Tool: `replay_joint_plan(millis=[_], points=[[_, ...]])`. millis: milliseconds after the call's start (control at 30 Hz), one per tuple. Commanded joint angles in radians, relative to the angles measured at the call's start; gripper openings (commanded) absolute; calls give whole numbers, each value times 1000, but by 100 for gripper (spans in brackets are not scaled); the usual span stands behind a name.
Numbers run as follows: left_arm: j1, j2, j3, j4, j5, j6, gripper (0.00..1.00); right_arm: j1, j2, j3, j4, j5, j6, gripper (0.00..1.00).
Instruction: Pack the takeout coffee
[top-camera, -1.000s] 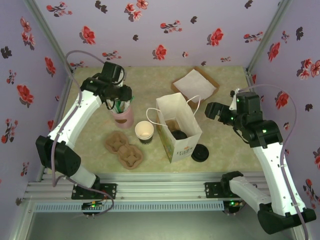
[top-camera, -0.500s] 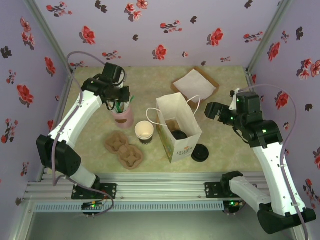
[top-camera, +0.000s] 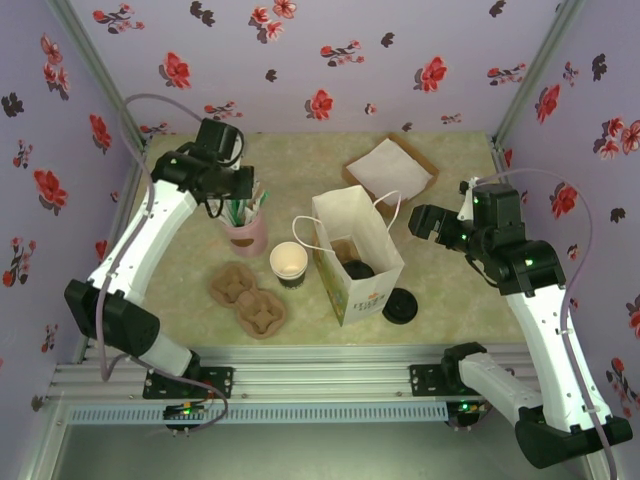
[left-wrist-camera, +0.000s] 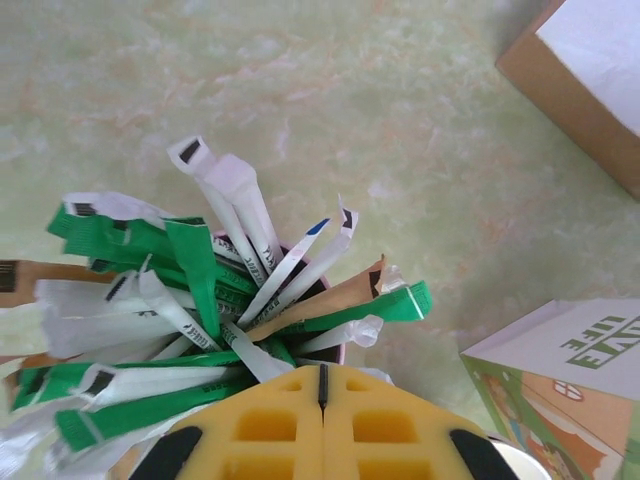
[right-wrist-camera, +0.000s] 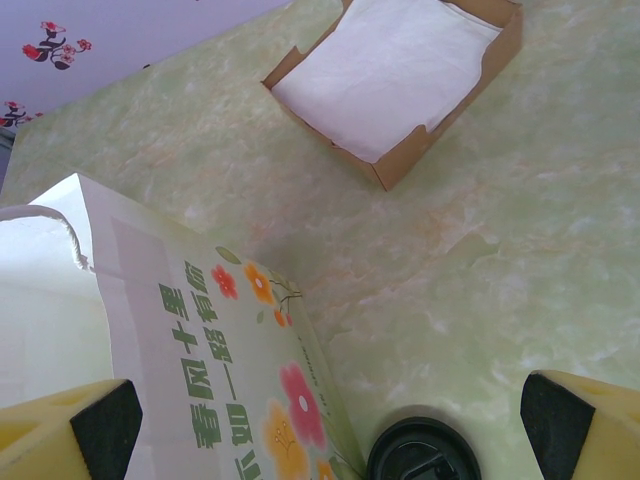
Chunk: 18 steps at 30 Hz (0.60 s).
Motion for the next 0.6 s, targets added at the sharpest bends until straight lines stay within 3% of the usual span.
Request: replay_joint_plan(millis=[0,300,567], points=[[7,-52,69,-57,-22,22,0,-7,-2,32,24,-13,11,99],[6,-120,232,-151,31,15,0,-6,5,46,29,-25,22,99],[6,-160,390,-178,174,-7,0,-6,7,76,35,-67,42,99]])
